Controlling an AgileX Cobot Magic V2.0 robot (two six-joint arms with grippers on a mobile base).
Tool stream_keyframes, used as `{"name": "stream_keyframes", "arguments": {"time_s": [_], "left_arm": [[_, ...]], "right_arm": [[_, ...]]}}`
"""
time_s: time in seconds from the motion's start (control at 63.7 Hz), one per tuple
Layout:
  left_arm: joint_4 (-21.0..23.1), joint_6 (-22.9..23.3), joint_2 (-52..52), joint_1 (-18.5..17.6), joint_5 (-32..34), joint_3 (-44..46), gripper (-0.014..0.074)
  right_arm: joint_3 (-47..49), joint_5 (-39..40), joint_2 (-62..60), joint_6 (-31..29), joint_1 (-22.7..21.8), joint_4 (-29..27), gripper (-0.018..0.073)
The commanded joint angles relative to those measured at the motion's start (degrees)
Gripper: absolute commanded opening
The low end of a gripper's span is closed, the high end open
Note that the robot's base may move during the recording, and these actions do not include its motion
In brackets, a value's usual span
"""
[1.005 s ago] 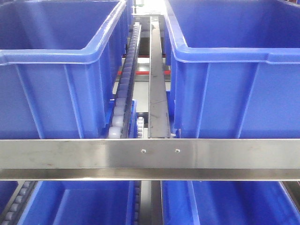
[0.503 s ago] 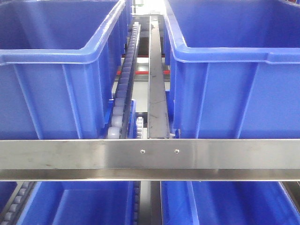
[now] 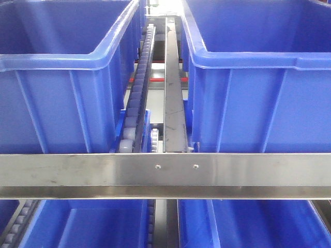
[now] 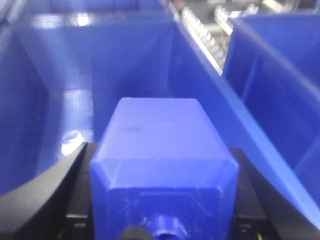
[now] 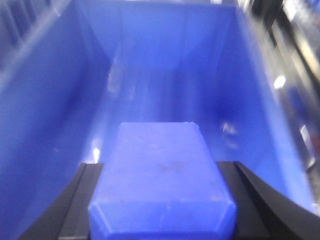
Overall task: Pick and sort blue part to right shelf
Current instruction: 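Lower both blocks into the bins and open both grippers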
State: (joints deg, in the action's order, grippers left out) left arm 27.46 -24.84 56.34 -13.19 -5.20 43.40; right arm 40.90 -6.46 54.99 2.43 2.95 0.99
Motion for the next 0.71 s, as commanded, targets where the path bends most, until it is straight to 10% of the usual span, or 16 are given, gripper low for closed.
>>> {"name": "stream_keyframes", "arguments": {"time_s": [0.0,0.487,0.691], "left_arm": [[0.79,0.02,4.54,-0.35,5.20,4.81,0.0333],[0.69,-0.11,12.31,-0.35,4.60,8.51,0.0356],[0.69,-0.11,12.31,-0.35,4.42,8.51,0.0684]], "right_arm": [[3.05,6.46,3.44,-0.54,-0.19,0.64,0.0402],[3.04,12.47,10.51,-0.49,-0.19,0.64,0.0409],[3.04,12.86,10.56,1.31,-0.19,0.58,0.0636]]}}
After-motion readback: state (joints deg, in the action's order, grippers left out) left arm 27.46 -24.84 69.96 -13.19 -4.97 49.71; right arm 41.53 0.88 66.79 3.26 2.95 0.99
